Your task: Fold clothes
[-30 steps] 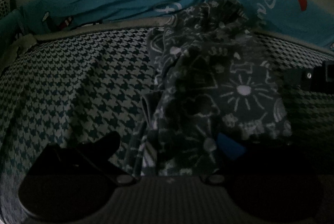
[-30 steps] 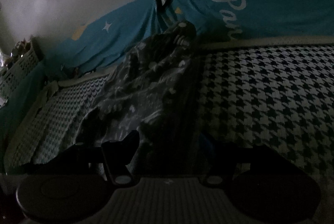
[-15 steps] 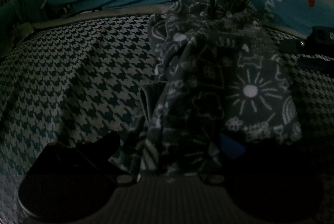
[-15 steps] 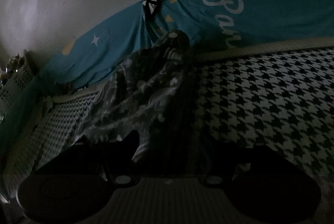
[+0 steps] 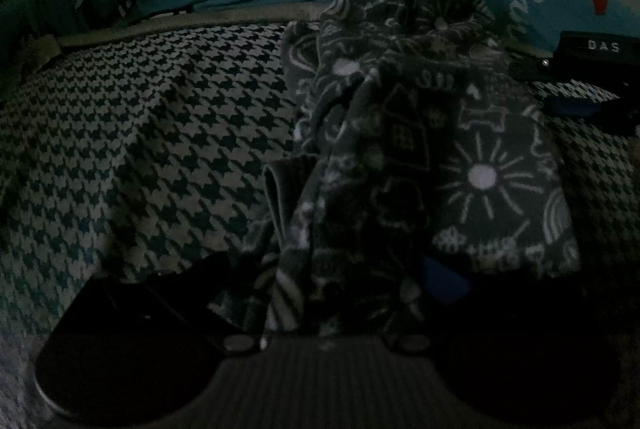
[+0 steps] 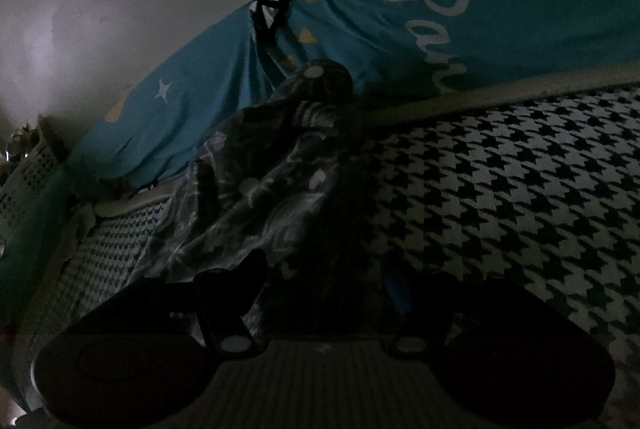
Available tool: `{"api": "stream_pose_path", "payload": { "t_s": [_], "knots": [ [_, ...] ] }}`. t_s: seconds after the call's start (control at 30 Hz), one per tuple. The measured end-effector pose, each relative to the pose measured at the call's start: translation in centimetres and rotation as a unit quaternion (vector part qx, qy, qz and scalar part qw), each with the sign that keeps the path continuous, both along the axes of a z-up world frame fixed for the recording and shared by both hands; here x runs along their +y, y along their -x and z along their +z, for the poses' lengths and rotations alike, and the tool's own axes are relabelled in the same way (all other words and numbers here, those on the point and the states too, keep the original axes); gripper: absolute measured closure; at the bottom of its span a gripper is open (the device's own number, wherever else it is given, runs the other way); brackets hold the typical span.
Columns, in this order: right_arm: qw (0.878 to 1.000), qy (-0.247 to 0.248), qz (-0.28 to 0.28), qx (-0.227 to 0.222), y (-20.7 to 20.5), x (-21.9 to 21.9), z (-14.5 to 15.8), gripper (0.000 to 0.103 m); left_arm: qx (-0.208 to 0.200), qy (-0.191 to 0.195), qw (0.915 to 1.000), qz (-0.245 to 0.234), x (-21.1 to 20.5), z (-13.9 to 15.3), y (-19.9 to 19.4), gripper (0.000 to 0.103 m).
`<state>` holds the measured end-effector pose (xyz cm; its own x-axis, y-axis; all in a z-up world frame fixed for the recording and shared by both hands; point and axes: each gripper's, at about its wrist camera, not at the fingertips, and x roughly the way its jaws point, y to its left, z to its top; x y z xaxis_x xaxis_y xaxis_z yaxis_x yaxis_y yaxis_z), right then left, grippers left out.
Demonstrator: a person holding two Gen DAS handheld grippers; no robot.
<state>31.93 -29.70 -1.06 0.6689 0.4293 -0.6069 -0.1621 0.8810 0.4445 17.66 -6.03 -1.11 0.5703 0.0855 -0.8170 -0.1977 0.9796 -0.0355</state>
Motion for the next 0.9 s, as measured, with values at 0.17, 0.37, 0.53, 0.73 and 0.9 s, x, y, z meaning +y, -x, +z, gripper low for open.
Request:
{"api": "stream_pose_path", "payload": {
  "t_s": [0.17, 0.37, 0.53, 0.73, 0.9],
  "knots": [
    [1.000, -0.007, -0.002, -0.001, -1.0, 0.0, -0.5, 0.039, 0.002, 0.007, 1.0000, 0.001, 0.2, -0.1, -0.1, 0.000],
    [0.999, -0.032, -0.008, 0.001, -2.4, -0.6, -1.1, 0.039, 0.002, 0.013, 0.9999, -0.002, 0.4, -0.1, -0.1, 0.000],
    [0.999, -0.047, -0.013, 0.001, -3.6, -0.8, -1.7, 0.039, 0.003, 0.015, 0.9999, -0.002, 0.4, -0.1, -0.1, 0.000],
    [0.998, -0.060, -0.002, -0.006, -4.9, -0.4, -2.2, 0.039, 0.004, 0.018, 0.9998, -0.006, 0.5, -0.1, -0.2, 0.000],
    [0.997, -0.072, 0.020, -0.014, -6.1, 0.4, -2.6, 0.039, 0.004, 0.021, 0.9997, -0.007, 0.6, -0.1, -0.3, 0.000]
  ]
}}
